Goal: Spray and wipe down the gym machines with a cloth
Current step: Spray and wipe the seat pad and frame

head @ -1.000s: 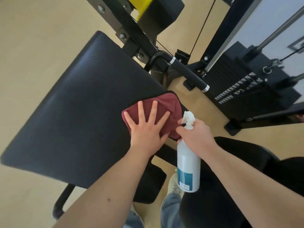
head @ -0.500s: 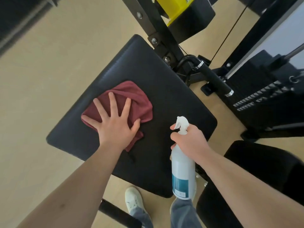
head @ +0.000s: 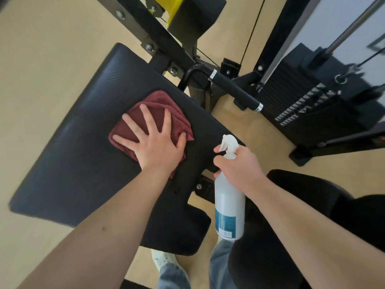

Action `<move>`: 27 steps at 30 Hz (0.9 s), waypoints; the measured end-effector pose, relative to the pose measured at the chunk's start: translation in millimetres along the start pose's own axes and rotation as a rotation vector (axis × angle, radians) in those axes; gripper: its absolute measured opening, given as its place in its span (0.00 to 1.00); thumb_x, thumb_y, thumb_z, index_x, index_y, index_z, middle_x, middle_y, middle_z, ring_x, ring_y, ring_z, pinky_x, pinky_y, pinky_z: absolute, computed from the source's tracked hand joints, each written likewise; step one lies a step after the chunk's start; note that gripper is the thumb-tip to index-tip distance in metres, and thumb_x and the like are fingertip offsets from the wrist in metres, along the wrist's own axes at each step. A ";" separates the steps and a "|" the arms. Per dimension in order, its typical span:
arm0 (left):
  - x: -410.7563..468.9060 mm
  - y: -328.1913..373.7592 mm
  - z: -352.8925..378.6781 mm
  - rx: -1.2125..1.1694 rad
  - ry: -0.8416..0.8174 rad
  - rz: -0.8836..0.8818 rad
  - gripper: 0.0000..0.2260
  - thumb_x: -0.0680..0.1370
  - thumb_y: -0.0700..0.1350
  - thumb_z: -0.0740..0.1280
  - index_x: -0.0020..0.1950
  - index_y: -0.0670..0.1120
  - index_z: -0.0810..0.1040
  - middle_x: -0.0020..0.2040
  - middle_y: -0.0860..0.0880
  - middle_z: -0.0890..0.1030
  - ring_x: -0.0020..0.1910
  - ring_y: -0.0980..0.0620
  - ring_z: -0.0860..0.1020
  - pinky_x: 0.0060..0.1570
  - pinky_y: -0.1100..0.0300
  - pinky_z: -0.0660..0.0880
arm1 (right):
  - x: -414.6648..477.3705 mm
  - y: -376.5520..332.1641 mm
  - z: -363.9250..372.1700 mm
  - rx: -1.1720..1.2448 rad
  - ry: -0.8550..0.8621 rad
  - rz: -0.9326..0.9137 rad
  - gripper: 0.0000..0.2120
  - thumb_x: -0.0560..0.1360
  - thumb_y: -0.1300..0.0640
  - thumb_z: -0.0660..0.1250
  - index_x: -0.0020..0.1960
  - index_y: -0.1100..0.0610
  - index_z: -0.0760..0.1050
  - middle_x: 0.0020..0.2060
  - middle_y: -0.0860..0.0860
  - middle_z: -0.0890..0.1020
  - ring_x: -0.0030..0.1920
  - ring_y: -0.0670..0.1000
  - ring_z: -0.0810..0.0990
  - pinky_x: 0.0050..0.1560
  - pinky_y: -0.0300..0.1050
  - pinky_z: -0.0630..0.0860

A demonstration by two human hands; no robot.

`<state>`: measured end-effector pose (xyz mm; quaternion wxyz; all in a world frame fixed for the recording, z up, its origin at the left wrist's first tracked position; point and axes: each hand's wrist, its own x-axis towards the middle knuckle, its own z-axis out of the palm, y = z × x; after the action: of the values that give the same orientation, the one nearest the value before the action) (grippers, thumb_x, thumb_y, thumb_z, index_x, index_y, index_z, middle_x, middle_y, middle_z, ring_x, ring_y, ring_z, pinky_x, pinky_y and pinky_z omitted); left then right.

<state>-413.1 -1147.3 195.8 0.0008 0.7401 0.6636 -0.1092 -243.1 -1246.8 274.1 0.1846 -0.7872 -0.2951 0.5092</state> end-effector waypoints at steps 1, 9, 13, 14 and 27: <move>3.1 12.2 0.3 -0.001 0.006 0.010 0.37 0.77 0.74 0.45 0.83 0.60 0.46 0.83 0.40 0.39 0.77 0.23 0.38 0.65 0.16 0.44 | 1.9 0.1 -5.0 -0.008 0.010 0.000 0.12 0.78 0.53 0.69 0.41 0.44 0.67 0.37 0.45 0.77 0.38 0.48 0.79 0.39 0.38 0.75; -9.0 92.5 13.8 0.102 -0.057 0.597 0.34 0.79 0.69 0.50 0.83 0.61 0.49 0.84 0.44 0.41 0.77 0.25 0.35 0.64 0.17 0.33 | 4.4 1.7 -15.8 0.087 0.057 -0.008 0.08 0.77 0.55 0.70 0.42 0.49 0.71 0.37 0.48 0.79 0.35 0.46 0.82 0.35 0.40 0.73; -23.3 78.8 19.3 0.153 -0.107 0.852 0.33 0.80 0.67 0.53 0.83 0.61 0.47 0.85 0.49 0.41 0.79 0.29 0.34 0.62 0.21 0.27 | -4.5 -0.8 -6.9 0.023 0.051 0.002 0.10 0.78 0.54 0.70 0.42 0.49 0.70 0.36 0.48 0.78 0.37 0.47 0.78 0.34 0.40 0.71; -24.1 72.4 18.4 0.147 -0.120 0.860 0.33 0.80 0.67 0.52 0.83 0.61 0.47 0.85 0.50 0.41 0.79 0.30 0.33 0.61 0.22 0.26 | -6.8 -2.8 -4.1 0.005 0.045 -0.003 0.10 0.78 0.54 0.69 0.41 0.49 0.70 0.35 0.48 0.78 0.35 0.47 0.78 0.34 0.40 0.71; -17.5 -26.9 -4.0 0.030 -0.079 0.319 0.39 0.74 0.78 0.46 0.81 0.66 0.41 0.84 0.49 0.36 0.77 0.27 0.31 0.58 0.15 0.32 | -30.1 -42.8 48.0 -0.040 0.007 -0.070 0.11 0.78 0.53 0.70 0.42 0.45 0.69 0.37 0.46 0.79 0.35 0.47 0.80 0.37 0.40 0.74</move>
<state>-440.6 -1160.7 206.5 0.0333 0.8311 0.5353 -0.1468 -307.9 -1234.5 300.4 0.1875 -0.7817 -0.3318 0.4937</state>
